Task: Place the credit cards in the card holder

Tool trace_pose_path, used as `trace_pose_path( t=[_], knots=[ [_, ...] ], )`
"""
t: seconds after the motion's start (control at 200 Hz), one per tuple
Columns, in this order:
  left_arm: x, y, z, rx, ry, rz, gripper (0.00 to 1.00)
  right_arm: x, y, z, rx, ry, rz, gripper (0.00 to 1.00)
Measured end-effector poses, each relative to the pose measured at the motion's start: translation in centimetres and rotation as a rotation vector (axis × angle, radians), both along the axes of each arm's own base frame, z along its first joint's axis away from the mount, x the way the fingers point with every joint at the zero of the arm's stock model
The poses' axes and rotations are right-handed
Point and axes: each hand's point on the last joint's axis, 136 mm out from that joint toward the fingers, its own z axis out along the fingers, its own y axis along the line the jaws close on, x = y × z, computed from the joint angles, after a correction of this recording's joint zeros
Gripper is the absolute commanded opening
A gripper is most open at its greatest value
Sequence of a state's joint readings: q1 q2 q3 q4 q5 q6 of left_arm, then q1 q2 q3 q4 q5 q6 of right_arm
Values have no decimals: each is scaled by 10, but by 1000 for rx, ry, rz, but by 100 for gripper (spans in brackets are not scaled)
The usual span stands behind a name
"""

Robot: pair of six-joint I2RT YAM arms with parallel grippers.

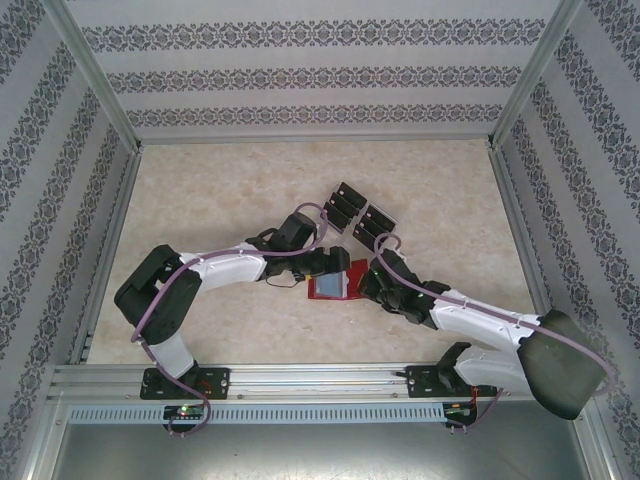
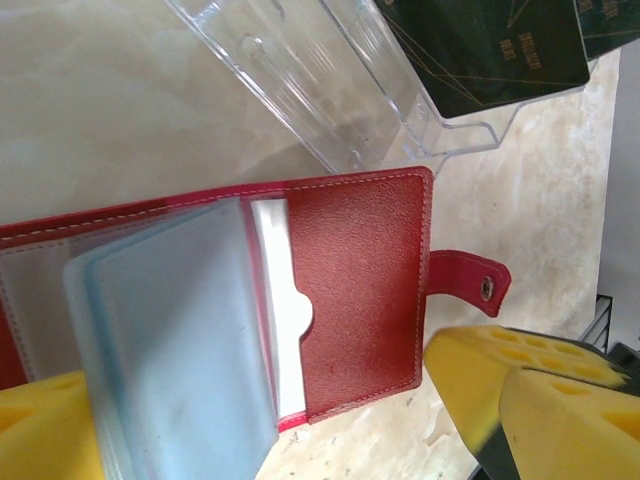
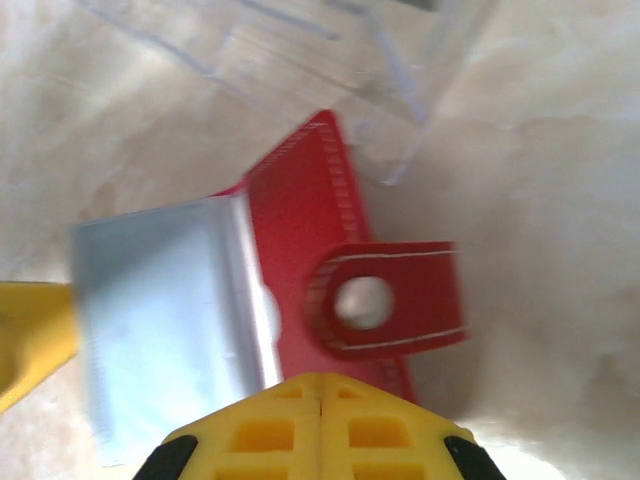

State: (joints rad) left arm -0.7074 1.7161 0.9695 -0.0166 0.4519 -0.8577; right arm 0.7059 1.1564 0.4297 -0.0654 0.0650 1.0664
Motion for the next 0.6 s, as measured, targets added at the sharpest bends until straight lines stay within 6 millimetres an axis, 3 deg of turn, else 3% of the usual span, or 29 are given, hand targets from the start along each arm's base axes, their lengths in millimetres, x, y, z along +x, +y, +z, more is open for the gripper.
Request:
trace_pose_path(
  t=[0.315, 0.6],
  knots=[
    [-2, -10, 2, -11, 4, -14, 95, -8, -24, -30, -66, 67, -34, 4],
    [-3, -53, 17, -62, -19, -68, 94, -2, -22, -35, -55, 53, -36, 3]
  ],
)
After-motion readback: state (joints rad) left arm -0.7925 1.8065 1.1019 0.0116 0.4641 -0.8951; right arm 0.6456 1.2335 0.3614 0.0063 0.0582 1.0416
